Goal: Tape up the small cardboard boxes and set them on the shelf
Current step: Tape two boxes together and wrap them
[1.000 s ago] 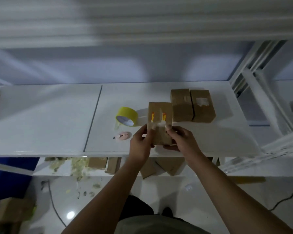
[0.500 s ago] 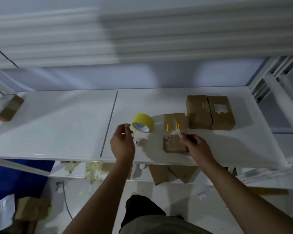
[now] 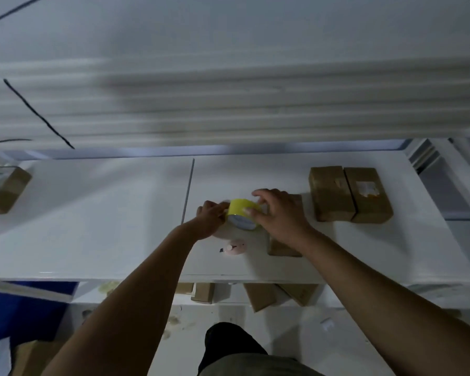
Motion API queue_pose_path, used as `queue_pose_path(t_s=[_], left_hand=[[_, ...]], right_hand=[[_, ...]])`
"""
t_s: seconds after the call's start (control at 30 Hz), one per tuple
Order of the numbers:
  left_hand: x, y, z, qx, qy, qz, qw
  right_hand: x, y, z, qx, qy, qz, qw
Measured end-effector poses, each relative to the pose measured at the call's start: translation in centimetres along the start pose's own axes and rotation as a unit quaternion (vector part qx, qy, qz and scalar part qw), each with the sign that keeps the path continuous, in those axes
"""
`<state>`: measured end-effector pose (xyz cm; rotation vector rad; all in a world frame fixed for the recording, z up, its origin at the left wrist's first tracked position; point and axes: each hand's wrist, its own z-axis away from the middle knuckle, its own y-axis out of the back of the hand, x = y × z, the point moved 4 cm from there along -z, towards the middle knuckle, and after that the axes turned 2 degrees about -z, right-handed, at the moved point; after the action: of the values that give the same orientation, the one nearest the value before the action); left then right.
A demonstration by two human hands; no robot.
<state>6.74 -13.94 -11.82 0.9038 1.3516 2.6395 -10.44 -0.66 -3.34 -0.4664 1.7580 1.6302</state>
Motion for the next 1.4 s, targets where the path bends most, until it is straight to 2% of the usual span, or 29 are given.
queue_pose_path(t_s=[0.03, 0.1, 0.27, 0.33, 0.43, 0.47, 0.53, 0.6, 0.67, 0.77, 0.9, 0.93, 1.0, 1.1, 1.13, 1.23, 1.4], left_hand=[[-0.2, 0.0, -0.2, -0.003, 0.001, 0.001, 1.0], [-0.3, -0.2, -0.4, -0.002, -0.001, 0.013, 1.0], [0.0, -0.2, 0.3, -0.005, -0.002, 0.083, 0.997], [0.1, -0.2, 0.8, -0.004, -0.003, 0.105, 0.994], [0.3, 0.2, 1.2, -0.022, -0.019, 0.101, 0.994], [0.6, 0.7, 1.4, -0.014, -0.043, 0.163, 0.986], [1.1, 2.5, 2.1, 0.009, -0.08, 0.355, 0.931], [1.6, 4.2, 3.1, 0.018, -0.071, 0.461, 0.885], [2.6, 4.7, 3.8, -0.017, -0.062, 0.492, 0.868], [3.9, 3.6, 4.2, -0.084, -0.054, 0.516, 0.851], [6.0, 0.5, 4.9, -0.105, -0.035, 0.574, 0.811], [6.6, -0.4, 5.1, -0.095, -0.025, 0.579, 0.809], [7.2, -1.8, 5.3, -0.042, 0.001, 0.548, 0.835], [7.1, -2.4, 5.5, 0.049, 0.022, 0.496, 0.866], [7.4, -2.5, 5.7, 0.054, 0.006, 0.48, 0.876], [8.1, -3.2, 5.8, 0.056, -0.003, 0.427, 0.902], [7.5, -3.7, 5.6, 0.08, 0.031, 0.393, 0.916]], right_hand=[[-0.8, -1.1, -1.3, -0.05, -0.021, 0.013, 0.998], [-1.6, -2.8, -3.3, -0.09, -0.059, 0.053, 0.993], [-1.9, -3.7, -4.7, -0.116, -0.112, 0.004, 0.987], [-2.2, -3.5, -4.7, -0.122, -0.102, -0.013, 0.987], [-4.3, -1.3, -5.9, -0.089, -0.077, -0.046, 0.992], [-5.4, 0.0, -6.5, -0.08, -0.059, -0.047, 0.994], [-7.2, 3.0, -7.4, -0.089, -0.037, -0.036, 0.995], [-7.8, 5.6, -7.2, -0.133, -0.067, -0.083, 0.985], [-7.8, 7.8, -5.9, -0.167, -0.072, -0.11, 0.977], [-6.8, 10.6, -2.9, -0.147, -0.023, -0.086, 0.985], [-2.5, 11.3, 1.0, -0.124, -0.022, -0.117, 0.985], [-1.2, 11.3, 1.9, -0.11, -0.031, -0.129, 0.985], [1.5, 11.4, 3.1, -0.093, -0.047, -0.126, 0.987], [6.4, 12.1, 4.5, -0.062, -0.088, 0.049, 0.993], [7.9, 12.2, 5.0, -0.05, -0.107, 0.074, 0.99], [10.9, 10.9, 6.1, -0.039, -0.123, 0.037, 0.991], [11.9, 8.5, 5.2, -0.032, -0.126, 0.072, 0.989]])
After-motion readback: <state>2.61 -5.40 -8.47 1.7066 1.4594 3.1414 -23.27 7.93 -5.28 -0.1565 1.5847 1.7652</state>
